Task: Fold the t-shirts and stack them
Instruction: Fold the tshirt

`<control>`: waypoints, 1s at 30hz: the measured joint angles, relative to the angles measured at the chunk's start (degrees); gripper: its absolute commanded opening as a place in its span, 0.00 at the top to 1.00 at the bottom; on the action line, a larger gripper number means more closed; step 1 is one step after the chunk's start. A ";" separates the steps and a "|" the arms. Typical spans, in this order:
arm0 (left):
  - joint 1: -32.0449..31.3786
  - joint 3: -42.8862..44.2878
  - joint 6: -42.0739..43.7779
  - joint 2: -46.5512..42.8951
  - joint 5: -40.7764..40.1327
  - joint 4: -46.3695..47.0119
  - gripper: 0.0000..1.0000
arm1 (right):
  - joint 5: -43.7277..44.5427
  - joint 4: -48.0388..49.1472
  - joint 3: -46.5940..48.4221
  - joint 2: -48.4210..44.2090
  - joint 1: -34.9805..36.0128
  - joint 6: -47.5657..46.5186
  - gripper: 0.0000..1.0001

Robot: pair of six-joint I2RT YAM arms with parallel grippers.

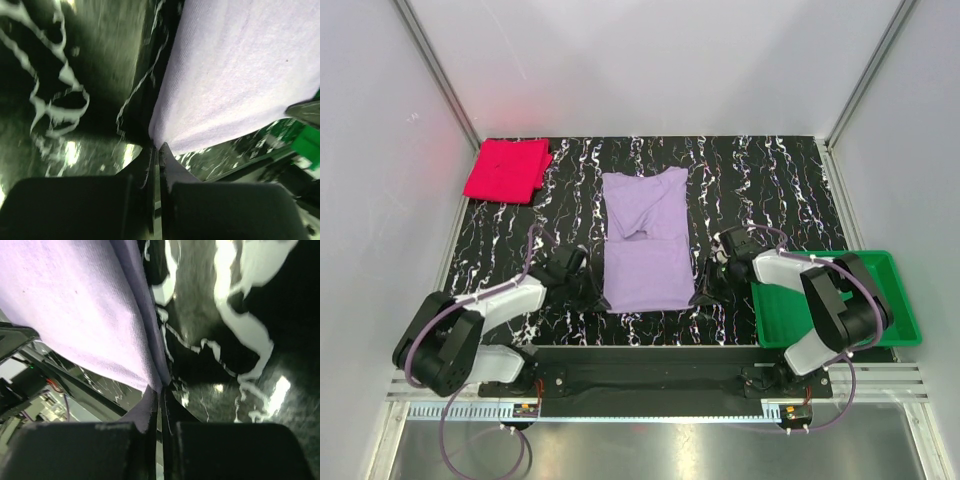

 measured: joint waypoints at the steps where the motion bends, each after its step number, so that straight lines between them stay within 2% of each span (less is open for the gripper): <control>1: -0.63 -0.07 0.28 -1.05 -0.81 -1.40 1.00 | 0.61 -1.18 0.00 -0.72 0.57 -0.20 1.00; 5: -4.48 -0.98 0.37 -8.02 -3.23 -7.72 1.00 | 2.21 -6.78 -0.39 -6.32 4.09 0.59 1.00; 11: -8.35 -1.05 -1.68 -23.28 -5.51 -18.29 1.00 | 2.43 -14.62 -2.05 -21.84 7.04 4.68 1.00; 15: -8.66 2.32 -2.36 -25.38 -6.40 -24.20 1.00 | 3.06 -19.58 -0.87 -27.02 7.58 5.84 1.00; 20: -7.21 18.14 1.29 -14.49 -8.68 -30.51 1.00 | 6.58 -28.57 12.39 -19.91 6.80 3.56 1.00; 30: 6.97 56.28 16.94 18.78 -8.70 -33.09 1.00 | 7.85 -32.74 50.07 10.10 -4.33 -7.02 1.00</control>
